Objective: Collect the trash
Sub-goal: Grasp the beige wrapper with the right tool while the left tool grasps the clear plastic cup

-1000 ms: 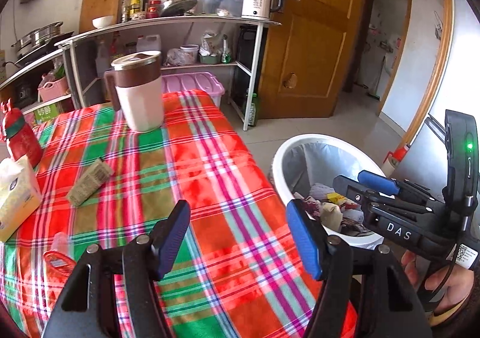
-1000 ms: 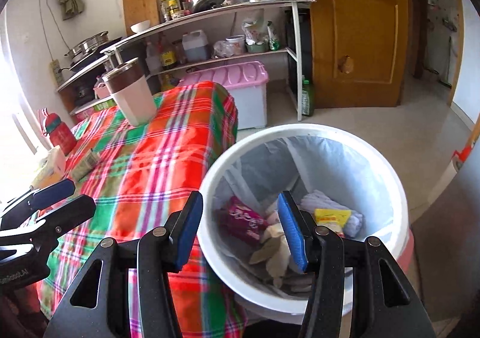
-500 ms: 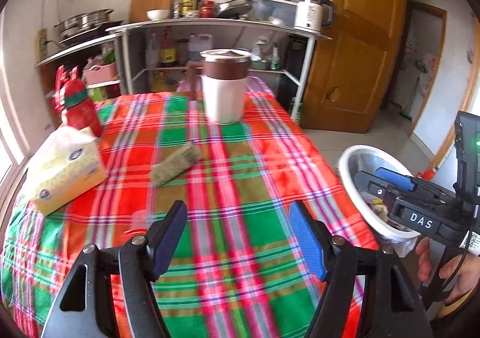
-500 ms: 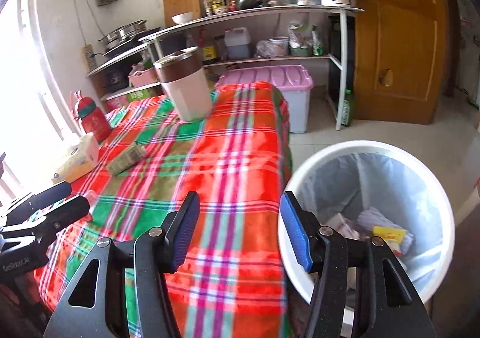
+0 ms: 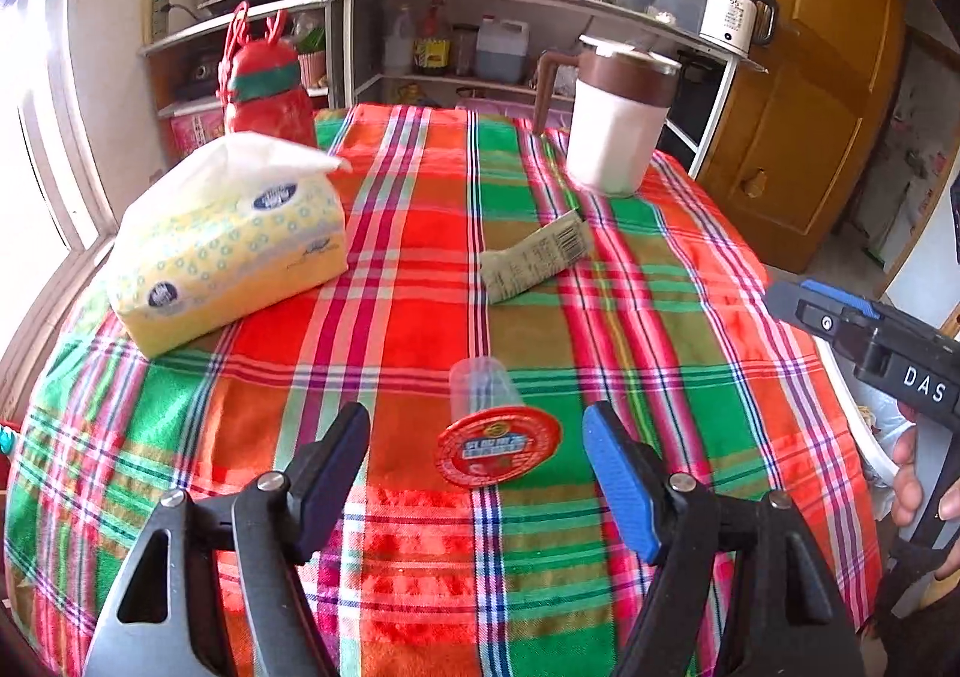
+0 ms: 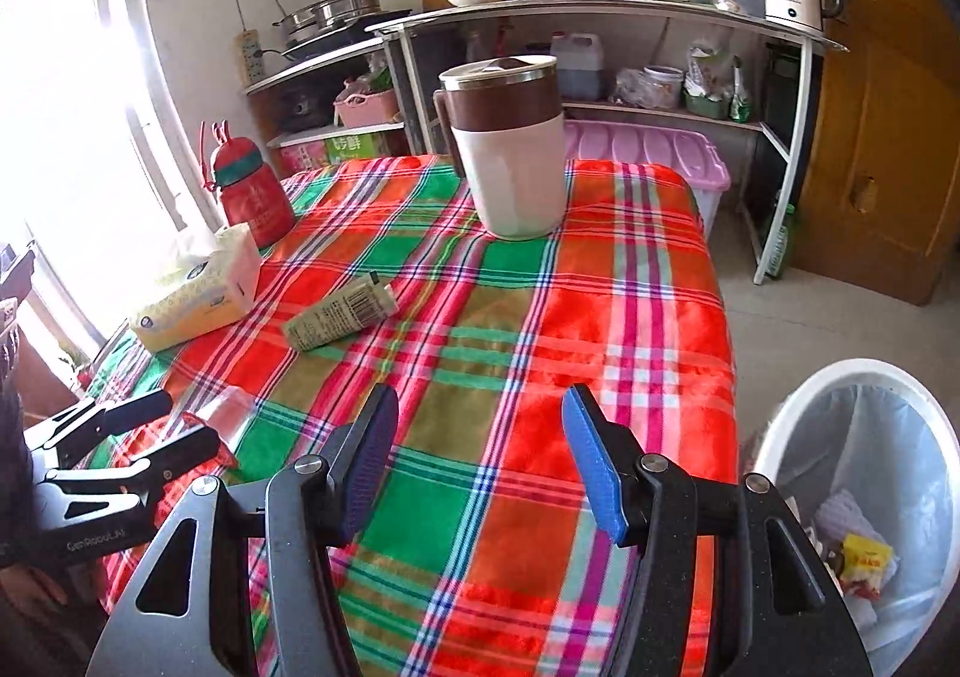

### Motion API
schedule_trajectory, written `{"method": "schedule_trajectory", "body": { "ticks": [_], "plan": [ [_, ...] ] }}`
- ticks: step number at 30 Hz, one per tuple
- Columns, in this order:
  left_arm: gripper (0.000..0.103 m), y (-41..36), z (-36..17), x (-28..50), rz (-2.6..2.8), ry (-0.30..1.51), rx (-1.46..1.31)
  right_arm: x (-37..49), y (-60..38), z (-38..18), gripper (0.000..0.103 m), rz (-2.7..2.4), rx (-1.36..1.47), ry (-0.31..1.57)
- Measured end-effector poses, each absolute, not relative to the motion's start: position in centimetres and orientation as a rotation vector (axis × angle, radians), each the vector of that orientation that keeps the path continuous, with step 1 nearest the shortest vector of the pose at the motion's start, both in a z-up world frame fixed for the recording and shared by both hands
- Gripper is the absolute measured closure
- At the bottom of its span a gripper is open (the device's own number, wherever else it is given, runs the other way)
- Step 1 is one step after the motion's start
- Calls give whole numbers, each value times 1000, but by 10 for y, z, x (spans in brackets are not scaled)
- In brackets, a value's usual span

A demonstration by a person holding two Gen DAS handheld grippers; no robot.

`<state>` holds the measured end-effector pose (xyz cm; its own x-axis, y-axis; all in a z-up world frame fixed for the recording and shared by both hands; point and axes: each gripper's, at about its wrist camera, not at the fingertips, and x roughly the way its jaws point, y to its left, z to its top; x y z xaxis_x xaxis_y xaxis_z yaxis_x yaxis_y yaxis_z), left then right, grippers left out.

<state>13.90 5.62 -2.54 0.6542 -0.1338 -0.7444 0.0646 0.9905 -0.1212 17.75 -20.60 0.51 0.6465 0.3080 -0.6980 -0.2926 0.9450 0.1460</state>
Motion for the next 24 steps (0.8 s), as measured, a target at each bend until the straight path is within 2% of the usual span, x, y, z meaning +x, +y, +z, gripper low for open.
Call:
{"method": "schedule_trajectory", "body": {
  "ticks": [10,12,14,16,24],
  "plan": [
    [27,55,-42,157,-127,881,-106,213,-169,-4,43,433,20,826],
    [31,59,-43,158,-121,886,-108,220,-159,-6,39,480,10,827],
    [41,64,-41,158,-117,879,-111,227,-152,-8,38,489,20,844],
    [45,68,-41,158,-109,876,-112,236,-145,-12,37,496,51,865],
    [46,87,-44,158,-86,889,-146,268,-122,-30,36,461,114,931]
  ]
}}
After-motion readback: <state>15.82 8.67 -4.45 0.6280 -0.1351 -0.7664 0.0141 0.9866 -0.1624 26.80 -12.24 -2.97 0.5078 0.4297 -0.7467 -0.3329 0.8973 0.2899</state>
